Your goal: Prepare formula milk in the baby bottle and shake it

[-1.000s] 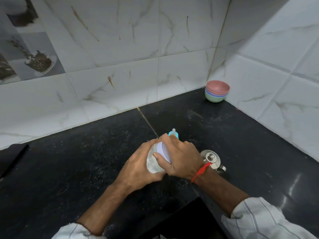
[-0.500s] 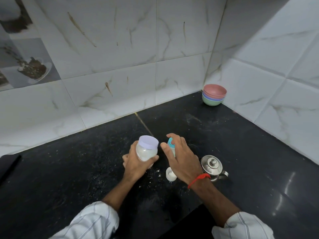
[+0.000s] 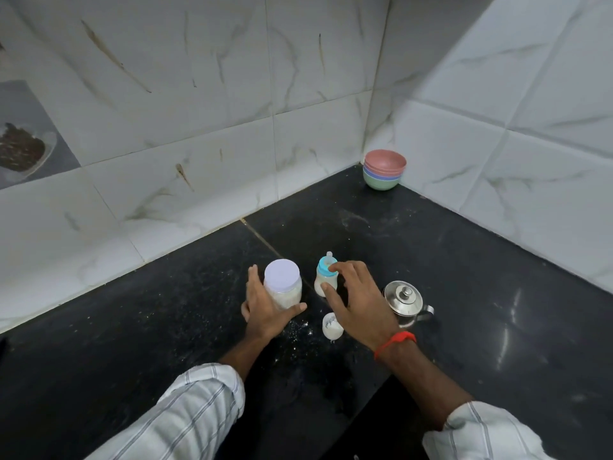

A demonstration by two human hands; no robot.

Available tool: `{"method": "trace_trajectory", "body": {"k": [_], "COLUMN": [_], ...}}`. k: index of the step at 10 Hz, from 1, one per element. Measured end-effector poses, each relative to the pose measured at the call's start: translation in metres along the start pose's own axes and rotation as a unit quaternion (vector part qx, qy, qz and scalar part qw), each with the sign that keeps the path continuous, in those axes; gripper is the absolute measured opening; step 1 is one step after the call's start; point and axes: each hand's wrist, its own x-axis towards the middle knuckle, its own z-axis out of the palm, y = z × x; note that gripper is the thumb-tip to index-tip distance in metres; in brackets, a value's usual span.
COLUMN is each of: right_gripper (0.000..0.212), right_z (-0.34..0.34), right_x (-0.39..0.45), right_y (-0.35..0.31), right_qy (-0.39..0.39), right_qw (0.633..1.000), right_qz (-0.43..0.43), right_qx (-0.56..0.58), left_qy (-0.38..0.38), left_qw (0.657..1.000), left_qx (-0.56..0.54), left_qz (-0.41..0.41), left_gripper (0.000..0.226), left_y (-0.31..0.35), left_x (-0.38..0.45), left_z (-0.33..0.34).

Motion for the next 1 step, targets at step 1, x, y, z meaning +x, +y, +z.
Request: {"method": "trace_trajectory", "body": {"k": [1], "right_gripper": [0.044], "right_z": [-0.0020], "right_x": [0.0097], "right_y": [0.0018], "right_qy": [0.014], "right_qw": [0.998], "right_qz": [-0.028], "right_qx": [-0.062], "left_qy": [0.070], "left_qw": [0.989], "left_qx": [0.071], "left_qz": [0.107], "left_gripper": [0.142], "left_y": [0.0122], "left_x": [-0.0170], "left_z": [-0.0095]}}
